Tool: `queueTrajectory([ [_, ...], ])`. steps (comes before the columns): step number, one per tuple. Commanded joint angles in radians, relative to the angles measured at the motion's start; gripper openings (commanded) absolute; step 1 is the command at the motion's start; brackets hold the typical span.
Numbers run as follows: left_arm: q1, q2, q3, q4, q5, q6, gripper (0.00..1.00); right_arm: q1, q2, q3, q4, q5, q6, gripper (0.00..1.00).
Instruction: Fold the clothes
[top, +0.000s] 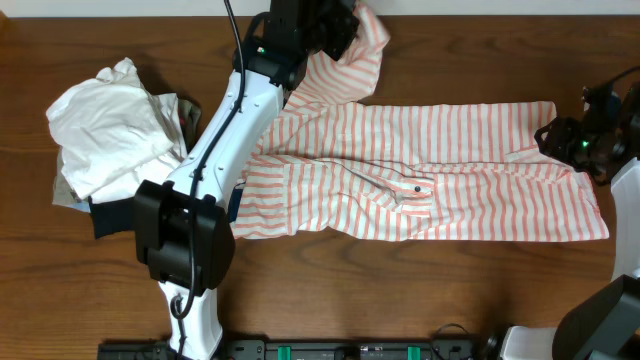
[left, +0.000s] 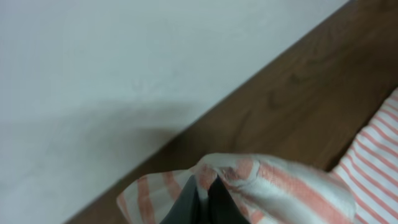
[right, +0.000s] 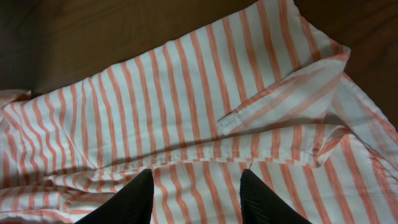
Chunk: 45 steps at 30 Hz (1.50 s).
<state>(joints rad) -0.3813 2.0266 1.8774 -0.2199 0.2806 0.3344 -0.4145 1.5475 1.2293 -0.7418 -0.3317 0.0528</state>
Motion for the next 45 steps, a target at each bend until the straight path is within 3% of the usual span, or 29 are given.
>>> queueTrajectory([
  [1, 0.004, -0.069, 0.017, -0.034, -0.013, -0.066, 0.06, 0.009, 0.004, -0.003, -0.004, 0.003, 0.010, 0.44],
  [7, 0.005, -0.188, 0.017, -0.098, -0.024, -0.076, 0.06, 0.009, 0.004, -0.003, -0.001, 0.026, 0.009, 0.44],
  [16, 0.018, -0.286, 0.017, -0.215, -0.324, -0.074, 0.06, 0.008, 0.064, -0.003, 0.120, 0.156, -0.036, 0.48],
  [20, 0.044, -0.288, 0.017, -0.213, -0.327, -0.075, 0.06, 0.007, 0.142, -0.003, 0.241, 0.191, -0.050, 0.56],
  [29, 0.095, -0.288, 0.017, -0.135, -0.327, -0.075, 0.06, 0.008, 0.335, -0.003, 0.542, 0.187, -0.069, 0.61],
  [45, 0.108, -0.287, 0.016, -0.138, -0.327, -0.075, 0.06, 0.002, 0.467, -0.003, 0.787, 0.186, -0.107, 0.69],
])
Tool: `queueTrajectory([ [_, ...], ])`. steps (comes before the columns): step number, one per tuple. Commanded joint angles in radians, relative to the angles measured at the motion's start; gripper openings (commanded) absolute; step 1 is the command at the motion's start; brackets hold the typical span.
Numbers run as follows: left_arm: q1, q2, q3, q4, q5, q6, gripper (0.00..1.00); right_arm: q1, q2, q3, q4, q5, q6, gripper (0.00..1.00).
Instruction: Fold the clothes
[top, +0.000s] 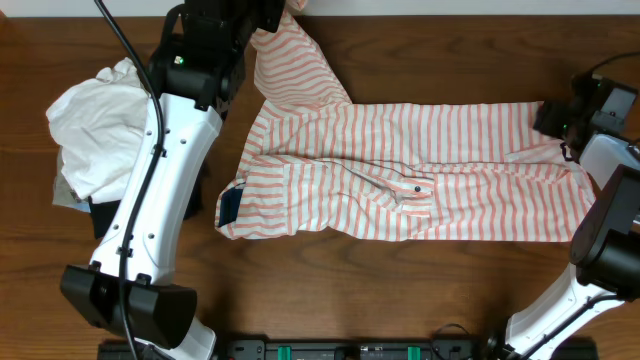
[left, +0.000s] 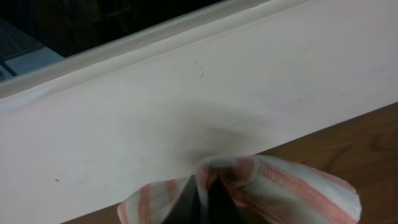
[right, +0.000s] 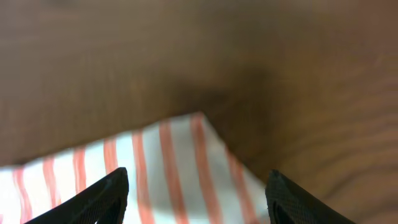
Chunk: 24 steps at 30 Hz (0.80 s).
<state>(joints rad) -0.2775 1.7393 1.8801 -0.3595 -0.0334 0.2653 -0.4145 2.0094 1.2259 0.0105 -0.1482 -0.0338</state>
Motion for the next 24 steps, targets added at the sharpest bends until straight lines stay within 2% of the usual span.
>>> queueTrajectory([
  [1, 0.005, 0.000, 0.014, 0.001, -0.013, -0.006, 0.06, 0.002, 0.006, 0.001, 0.053, 0.002, -0.021, 0.70],
  [24, 0.013, 0.000, 0.006, -0.031, -0.013, -0.006, 0.06, 0.005, 0.170, 0.024, 0.218, -0.074, 0.001, 0.73],
])
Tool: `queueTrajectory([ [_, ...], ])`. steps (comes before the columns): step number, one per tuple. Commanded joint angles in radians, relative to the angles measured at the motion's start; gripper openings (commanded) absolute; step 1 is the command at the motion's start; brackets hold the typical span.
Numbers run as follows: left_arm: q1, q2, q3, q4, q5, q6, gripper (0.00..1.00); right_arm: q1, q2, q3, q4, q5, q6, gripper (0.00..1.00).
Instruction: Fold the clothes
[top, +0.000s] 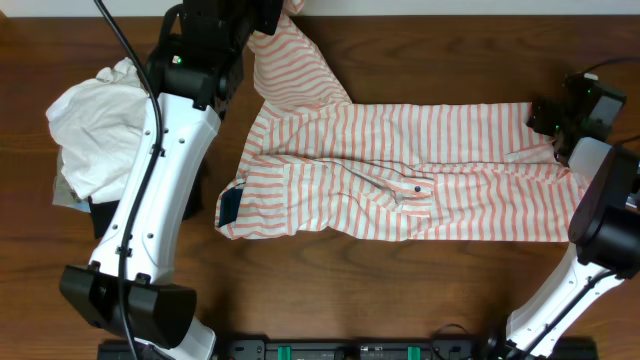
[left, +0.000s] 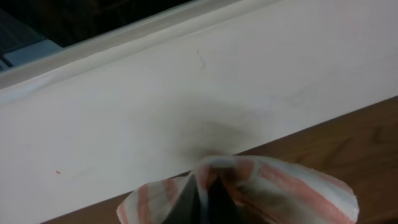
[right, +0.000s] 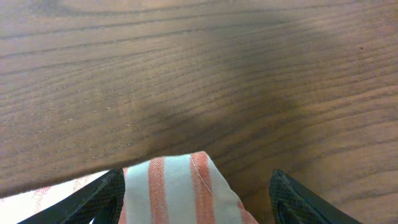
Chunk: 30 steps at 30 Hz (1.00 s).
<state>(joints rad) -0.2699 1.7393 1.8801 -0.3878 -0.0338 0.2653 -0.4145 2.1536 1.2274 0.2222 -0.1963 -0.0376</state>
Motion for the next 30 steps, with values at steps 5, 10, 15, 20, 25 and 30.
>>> queueTrajectory([
  [5, 0.005, 0.000, 0.006, -0.004, -0.012, -0.006, 0.06, 0.014, 0.045, 0.023, -0.003, -0.029, 0.015, 0.60],
  [10, 0.005, 0.000, 0.006, -0.006, -0.012, -0.006, 0.06, 0.016, 0.045, 0.023, -0.006, -0.029, 0.026, 0.43],
  [15, 0.005, 0.000, 0.006, -0.016, -0.012, -0.006, 0.06, 0.016, 0.045, 0.023, -0.016, -0.029, 0.034, 0.05],
  [20, 0.005, 0.000, 0.006, -0.019, -0.012, -0.006, 0.06, 0.016, 0.032, 0.025, -0.014, -0.040, 0.059, 0.01],
  [25, 0.005, 0.000, 0.006, -0.019, -0.012, -0.006, 0.06, 0.014, -0.074, 0.038, -0.055, -0.017, 0.060, 0.01],
  [30, 0.005, -0.006, 0.007, -0.019, -0.012, -0.054, 0.06, 0.013, -0.206, 0.039, -0.123, 0.021, 0.058, 0.01],
])
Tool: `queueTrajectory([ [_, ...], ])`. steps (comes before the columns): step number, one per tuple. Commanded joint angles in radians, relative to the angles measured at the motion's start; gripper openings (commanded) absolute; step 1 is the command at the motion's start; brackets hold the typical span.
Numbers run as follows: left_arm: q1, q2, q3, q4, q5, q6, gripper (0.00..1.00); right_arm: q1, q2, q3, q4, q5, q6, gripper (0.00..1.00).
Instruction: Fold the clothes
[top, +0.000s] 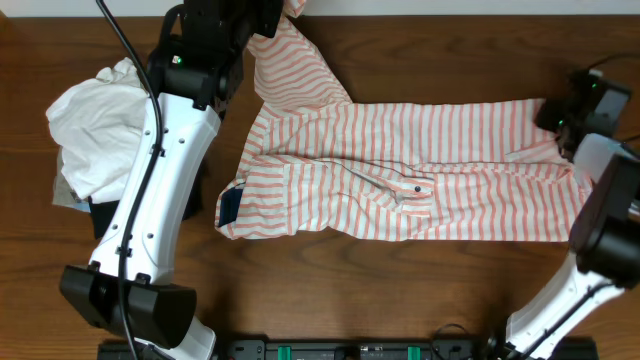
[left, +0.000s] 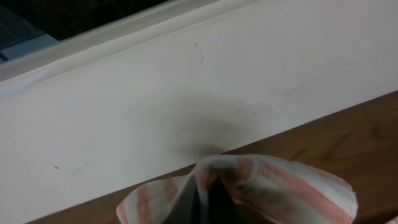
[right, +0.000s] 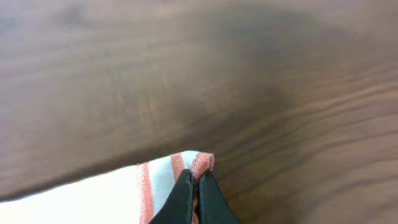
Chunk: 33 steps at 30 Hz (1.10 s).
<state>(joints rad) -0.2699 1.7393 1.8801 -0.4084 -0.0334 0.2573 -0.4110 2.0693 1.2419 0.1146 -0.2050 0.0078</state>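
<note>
An orange-and-white striped shirt (top: 400, 185) lies spread across the middle of the brown table (top: 400, 300). Its sleeve (top: 295, 70) runs up to the back edge, where my left gripper (top: 285, 15) is shut on its end. In the left wrist view the striped cloth (left: 280, 186) bunches around the closed left gripper (left: 204, 186). My right gripper (top: 558, 115) is at the shirt's far right back corner. The right wrist view shows the right gripper (right: 195, 182) shut on that striped corner (right: 163, 186).
A pile of white clothes (top: 105, 125) lies at the left, with a dark garment (top: 110, 215) under it. A white wall strip (left: 186, 93) borders the table's back edge. My left arm (top: 160, 170) stretches between the pile and the shirt.
My right gripper stood open astride the shirt's back right corner; it is now shut on that corner. The left gripper holds the sleeve end in the same place.
First my left gripper held the sleeve end up at the back centre, and the right one hung open over the shirt's right end. Later the sleeve end was further left at the back edge, the right gripper open at the corner, which it now grips.
</note>
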Motion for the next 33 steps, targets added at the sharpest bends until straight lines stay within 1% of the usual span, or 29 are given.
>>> queueTrajectory([
  [1, 0.005, -0.009, 0.007, 0.002, -0.012, -0.064, 0.06, 0.010, -0.143, 0.024, -0.032, 0.031, 0.013, 0.01],
  [4, 0.005, -0.033, 0.007, -0.004, -0.012, -0.117, 0.06, 0.010, -0.194, 0.024, -0.077, 0.031, 0.013, 0.01],
  [8, 0.005, -0.089, 0.007, -0.032, -0.012, -0.137, 0.06, 0.010, -0.236, 0.024, -0.150, 0.031, 0.013, 0.01],
  [16, 0.005, -0.272, 0.007, -0.113, -0.011, -0.224, 0.06, 0.010, -0.250, 0.024, -0.301, 0.037, 0.013, 0.01],
  [19, 0.005, -0.330, 0.007, -0.161, -0.006, -0.240, 0.06, 0.010, -0.250, 0.024, -0.345, 0.038, -0.007, 0.01],
  [22, 0.005, -0.370, 0.007, -0.228, -0.004, -0.288, 0.06, 0.010, -0.250, 0.024, -0.397, 0.053, -0.009, 0.01],
  [28, 0.005, -0.397, 0.007, -0.373, 0.000, -0.347, 0.06, 0.005, -0.250, 0.024, -0.511, 0.138, -0.009, 0.01],
  [30, 0.005, -0.397, 0.007, -0.399, 0.019, -0.361, 0.06, -0.003, -0.250, 0.024, -0.534, 0.169, -0.009, 0.01],
  [33, 0.005, -0.399, 0.007, -0.406, 0.116, -0.361, 0.06, -0.020, -0.250, 0.024, -0.563, 0.191, -0.008, 0.01],
])
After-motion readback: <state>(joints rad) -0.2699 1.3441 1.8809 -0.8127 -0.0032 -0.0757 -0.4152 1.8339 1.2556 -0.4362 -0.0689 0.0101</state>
